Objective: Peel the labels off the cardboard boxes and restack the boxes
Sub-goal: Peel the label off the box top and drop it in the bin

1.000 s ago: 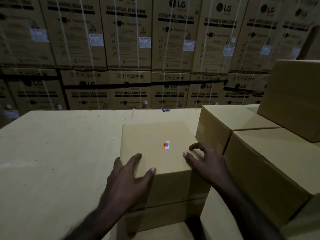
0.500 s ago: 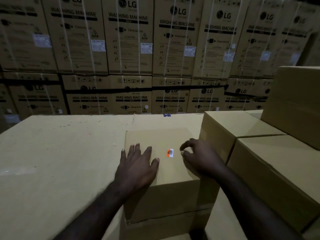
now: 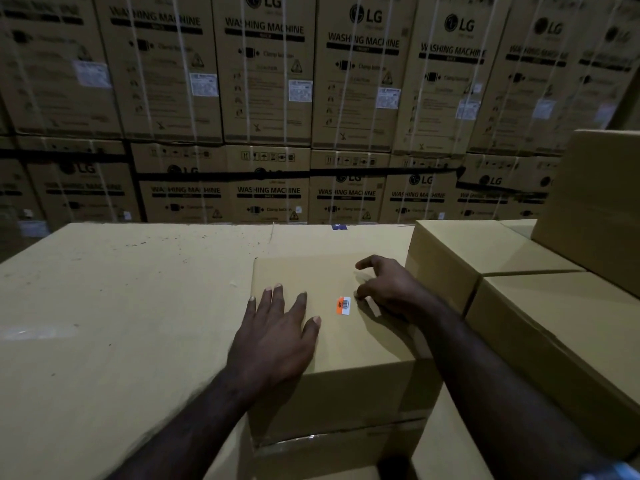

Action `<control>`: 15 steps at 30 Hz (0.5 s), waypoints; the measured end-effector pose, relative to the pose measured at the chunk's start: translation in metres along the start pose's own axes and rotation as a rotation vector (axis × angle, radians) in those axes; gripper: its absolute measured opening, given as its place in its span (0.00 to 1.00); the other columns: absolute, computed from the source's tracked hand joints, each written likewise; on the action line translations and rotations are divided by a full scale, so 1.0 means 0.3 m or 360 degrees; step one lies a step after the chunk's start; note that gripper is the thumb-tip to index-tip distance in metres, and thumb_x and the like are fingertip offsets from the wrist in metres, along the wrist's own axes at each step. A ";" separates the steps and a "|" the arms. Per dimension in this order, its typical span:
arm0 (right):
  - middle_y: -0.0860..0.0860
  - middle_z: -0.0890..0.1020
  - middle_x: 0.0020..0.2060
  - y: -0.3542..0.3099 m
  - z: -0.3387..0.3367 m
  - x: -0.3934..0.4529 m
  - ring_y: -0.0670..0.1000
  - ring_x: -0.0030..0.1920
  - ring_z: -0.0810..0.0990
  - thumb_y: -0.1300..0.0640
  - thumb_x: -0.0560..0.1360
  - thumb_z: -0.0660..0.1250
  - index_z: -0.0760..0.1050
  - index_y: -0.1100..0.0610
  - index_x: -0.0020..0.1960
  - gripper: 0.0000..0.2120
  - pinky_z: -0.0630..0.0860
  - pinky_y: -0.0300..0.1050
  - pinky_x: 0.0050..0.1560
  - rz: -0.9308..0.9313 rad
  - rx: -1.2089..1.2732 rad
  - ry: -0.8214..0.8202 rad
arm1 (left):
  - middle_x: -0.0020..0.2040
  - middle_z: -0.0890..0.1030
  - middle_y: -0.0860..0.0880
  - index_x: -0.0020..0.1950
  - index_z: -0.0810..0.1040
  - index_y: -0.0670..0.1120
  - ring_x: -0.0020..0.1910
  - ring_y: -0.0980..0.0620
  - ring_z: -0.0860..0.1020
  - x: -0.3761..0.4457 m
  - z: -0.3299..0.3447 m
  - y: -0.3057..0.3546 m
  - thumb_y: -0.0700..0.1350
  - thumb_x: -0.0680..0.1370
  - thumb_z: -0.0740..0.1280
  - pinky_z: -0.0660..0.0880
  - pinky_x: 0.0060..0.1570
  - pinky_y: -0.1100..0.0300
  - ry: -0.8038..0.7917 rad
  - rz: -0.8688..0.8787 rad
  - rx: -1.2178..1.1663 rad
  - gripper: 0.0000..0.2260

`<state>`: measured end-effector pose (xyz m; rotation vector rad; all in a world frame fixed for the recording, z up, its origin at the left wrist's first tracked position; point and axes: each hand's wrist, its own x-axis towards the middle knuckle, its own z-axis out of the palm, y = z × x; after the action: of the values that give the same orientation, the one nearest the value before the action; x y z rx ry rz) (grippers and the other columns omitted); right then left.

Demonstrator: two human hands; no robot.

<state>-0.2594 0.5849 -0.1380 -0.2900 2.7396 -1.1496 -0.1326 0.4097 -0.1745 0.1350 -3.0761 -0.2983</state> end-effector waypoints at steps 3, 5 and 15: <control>0.53 0.75 0.62 0.005 0.005 0.001 0.51 0.56 0.73 0.60 0.70 0.75 0.71 0.50 0.69 0.29 0.73 0.43 0.46 -0.0036 0.0011 -0.0010 | 0.80 0.44 0.44 0.80 0.46 0.54 0.78 0.45 0.42 0.001 0.001 0.002 0.61 0.82 0.44 0.41 0.76 0.47 -0.0003 0.0000 -0.0004 0.28; 0.53 0.74 0.63 0.006 0.008 0.003 0.51 0.56 0.73 0.59 0.70 0.75 0.71 0.50 0.69 0.29 0.72 0.42 0.46 -0.0059 0.0000 -0.0018 | 0.80 0.44 0.44 0.80 0.46 0.54 0.78 0.45 0.42 0.003 0.003 0.000 0.61 0.81 0.44 0.40 0.75 0.47 0.0002 0.0000 -0.0004 0.28; 0.51 0.74 0.65 0.023 0.011 -0.005 0.52 0.60 0.73 0.51 0.70 0.76 0.72 0.48 0.67 0.27 0.73 0.45 0.51 -0.0150 -0.0102 0.0011 | 0.80 0.44 0.44 0.80 0.46 0.55 0.78 0.45 0.42 0.005 0.006 0.001 0.62 0.81 0.44 0.40 0.75 0.47 0.0007 -0.0013 0.0001 0.28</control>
<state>-0.2579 0.5877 -0.1451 -0.4280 2.8001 -1.0877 -0.1343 0.4102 -0.1762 0.1485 -3.0721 -0.2973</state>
